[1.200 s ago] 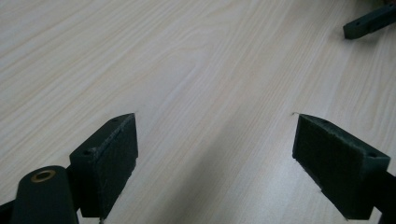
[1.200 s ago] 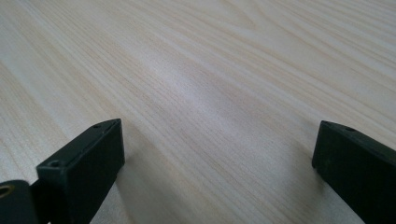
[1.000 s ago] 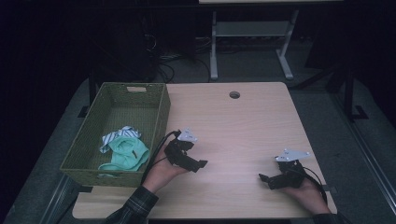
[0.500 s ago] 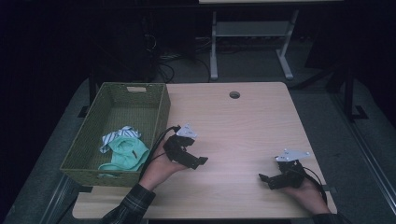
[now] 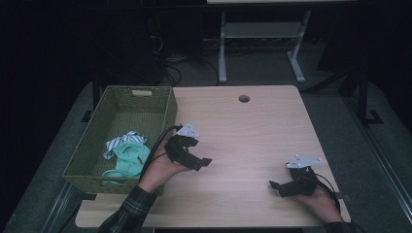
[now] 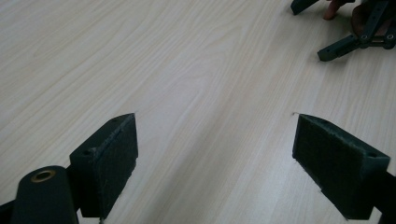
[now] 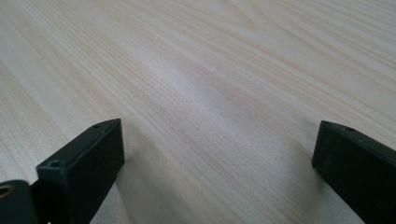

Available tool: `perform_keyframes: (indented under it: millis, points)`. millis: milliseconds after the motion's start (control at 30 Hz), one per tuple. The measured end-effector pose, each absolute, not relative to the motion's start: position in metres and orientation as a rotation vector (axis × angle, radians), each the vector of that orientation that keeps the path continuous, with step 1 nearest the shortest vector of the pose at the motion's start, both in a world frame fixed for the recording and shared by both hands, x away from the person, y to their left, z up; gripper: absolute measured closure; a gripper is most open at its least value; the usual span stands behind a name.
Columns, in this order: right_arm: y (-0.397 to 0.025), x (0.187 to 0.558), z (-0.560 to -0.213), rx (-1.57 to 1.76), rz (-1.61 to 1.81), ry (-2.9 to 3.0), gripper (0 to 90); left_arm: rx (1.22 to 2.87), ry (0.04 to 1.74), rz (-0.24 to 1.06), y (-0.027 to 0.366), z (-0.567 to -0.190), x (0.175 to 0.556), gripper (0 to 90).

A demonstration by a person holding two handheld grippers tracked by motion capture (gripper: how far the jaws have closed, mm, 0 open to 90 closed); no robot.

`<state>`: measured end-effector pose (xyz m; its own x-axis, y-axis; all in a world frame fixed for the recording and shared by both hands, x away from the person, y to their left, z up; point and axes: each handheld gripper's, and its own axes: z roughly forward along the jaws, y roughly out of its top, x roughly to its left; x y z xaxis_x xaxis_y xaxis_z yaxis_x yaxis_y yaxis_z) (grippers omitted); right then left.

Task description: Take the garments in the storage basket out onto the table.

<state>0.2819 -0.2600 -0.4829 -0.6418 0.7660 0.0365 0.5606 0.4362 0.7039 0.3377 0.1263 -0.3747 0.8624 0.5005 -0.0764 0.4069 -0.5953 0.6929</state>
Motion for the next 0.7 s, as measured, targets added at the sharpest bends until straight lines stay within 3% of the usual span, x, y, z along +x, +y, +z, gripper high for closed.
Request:
perform_keyframes:
  millis: [700]
  points:
    - [-0.260,0.283,-0.483,1.169,1.010,2.388,1.9,2.245,0.659,0.203,0.156,-0.347,0.347,13.7]
